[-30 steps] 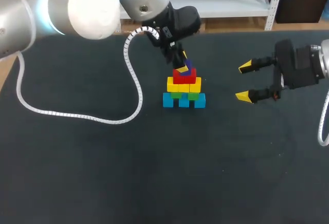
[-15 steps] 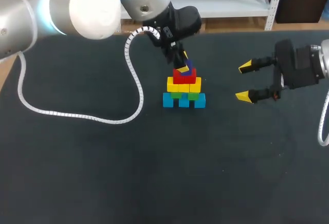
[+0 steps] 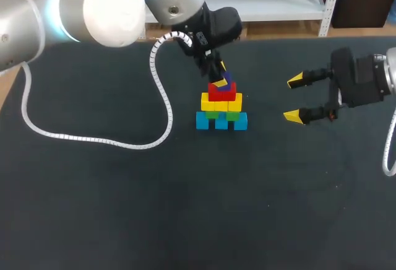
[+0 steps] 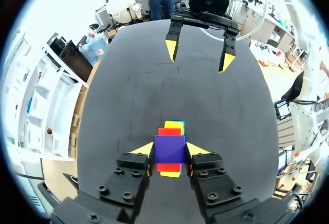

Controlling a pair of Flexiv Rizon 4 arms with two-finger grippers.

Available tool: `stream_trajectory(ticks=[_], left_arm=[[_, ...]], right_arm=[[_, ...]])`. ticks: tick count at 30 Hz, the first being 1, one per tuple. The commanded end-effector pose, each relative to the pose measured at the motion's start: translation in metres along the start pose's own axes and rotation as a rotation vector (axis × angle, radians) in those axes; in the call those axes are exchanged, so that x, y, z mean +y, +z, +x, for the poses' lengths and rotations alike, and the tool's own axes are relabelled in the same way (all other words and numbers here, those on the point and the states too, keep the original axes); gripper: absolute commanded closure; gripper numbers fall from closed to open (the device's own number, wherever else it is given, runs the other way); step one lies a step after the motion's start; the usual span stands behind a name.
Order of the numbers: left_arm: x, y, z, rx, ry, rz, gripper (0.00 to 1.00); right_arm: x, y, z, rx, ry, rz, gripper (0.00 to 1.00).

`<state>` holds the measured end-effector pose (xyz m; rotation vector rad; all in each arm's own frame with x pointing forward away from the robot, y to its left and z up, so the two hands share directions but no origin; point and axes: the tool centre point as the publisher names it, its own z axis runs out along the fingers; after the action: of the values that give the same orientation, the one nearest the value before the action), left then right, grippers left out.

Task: Place the blue cubes, place green cubes on the blue cubes, place the yellow cubes on the green cubes, then place the red cubes on the yellow cubes, and place purple cube on the red cubes.

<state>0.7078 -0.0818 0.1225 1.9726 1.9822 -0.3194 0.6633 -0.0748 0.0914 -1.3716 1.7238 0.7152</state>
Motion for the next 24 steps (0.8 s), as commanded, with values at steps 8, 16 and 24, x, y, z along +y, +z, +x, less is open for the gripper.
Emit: stream_trajectory(ticks=[8, 16, 24], left_arm=[[0.0021, -0.0001, 0.0016, -0.002, 0.0, 0.012, 0.8], [0.0035, 0.0002, 0.0018, -0.002, -0.001, 0.013, 0.7], [0.0034, 0.0014, 0.0023, -0.001, -0.003, 0.018, 0.6]], right_arm=[[-0.0004, 0.0006, 0.0005, -0.002, -0.001, 0.0, 0.0], [-0.0004, 0.0006, 0.0005, -0.002, -0.001, 0.0, 0.0], [-0.0004, 0.0006, 0.0005, -0.002, -0.001, 0.0, 0.0]])
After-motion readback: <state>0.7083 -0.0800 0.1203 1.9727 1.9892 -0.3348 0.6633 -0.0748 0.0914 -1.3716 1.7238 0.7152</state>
